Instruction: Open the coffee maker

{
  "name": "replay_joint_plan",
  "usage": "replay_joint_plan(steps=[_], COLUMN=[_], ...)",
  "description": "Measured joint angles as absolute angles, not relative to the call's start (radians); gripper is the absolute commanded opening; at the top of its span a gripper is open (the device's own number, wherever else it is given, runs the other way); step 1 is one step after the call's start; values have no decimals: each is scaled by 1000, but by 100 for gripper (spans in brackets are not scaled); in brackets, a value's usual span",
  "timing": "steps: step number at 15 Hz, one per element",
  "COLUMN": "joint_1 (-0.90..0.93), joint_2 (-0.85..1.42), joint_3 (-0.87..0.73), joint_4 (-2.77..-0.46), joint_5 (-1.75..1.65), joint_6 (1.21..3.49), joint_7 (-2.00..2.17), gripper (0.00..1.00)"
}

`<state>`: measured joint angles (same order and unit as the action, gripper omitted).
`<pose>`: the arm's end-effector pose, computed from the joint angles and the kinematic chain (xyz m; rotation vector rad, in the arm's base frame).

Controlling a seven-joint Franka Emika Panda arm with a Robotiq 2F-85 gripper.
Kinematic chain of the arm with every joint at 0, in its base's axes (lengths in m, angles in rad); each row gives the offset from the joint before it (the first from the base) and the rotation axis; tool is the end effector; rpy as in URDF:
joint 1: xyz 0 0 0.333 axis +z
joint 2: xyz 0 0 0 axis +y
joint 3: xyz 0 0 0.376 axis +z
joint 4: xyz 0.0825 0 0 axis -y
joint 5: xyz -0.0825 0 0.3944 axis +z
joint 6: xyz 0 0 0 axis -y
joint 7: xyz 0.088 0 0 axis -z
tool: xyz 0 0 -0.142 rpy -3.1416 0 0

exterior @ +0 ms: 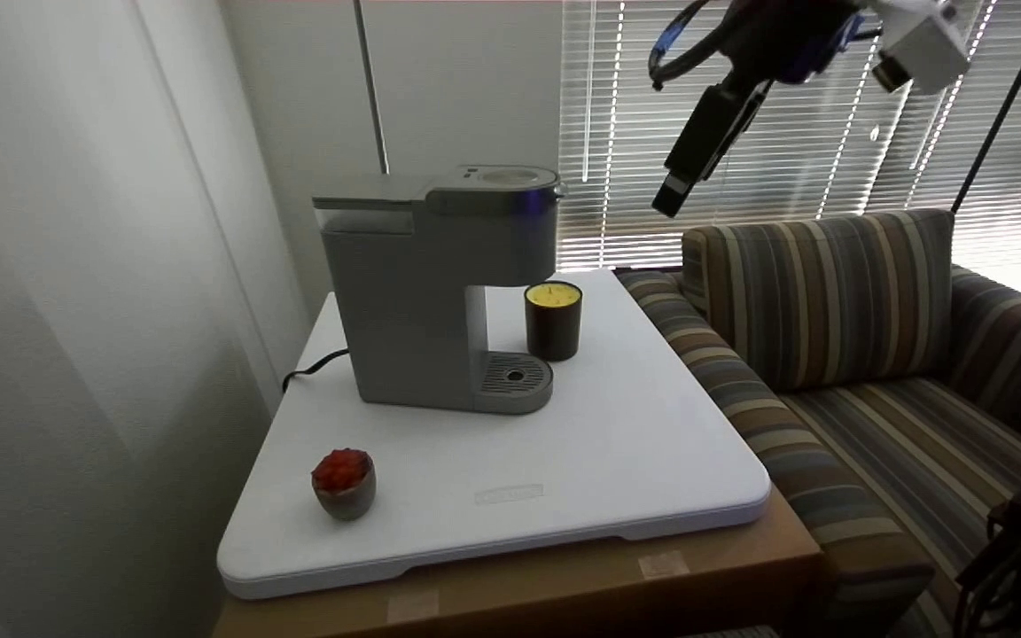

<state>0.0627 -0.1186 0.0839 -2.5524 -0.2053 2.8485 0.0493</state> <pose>0.4870 0.0809 0.3747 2.9763 0.4240 0.6411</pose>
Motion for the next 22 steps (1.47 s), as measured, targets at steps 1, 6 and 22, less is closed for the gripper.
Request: replay_joint_plan(steps=[1, 6, 22], joint_1=[63, 66, 28], joint_2=[-80, 60, 124], joint_3=[69, 56, -4], joint_4=[-2531, -2399, -2268], joint_5=[-177, 93, 83], joint_6=[2848, 2890, 2786], joint_7=[13, -261, -140], gripper=[100, 63, 0])
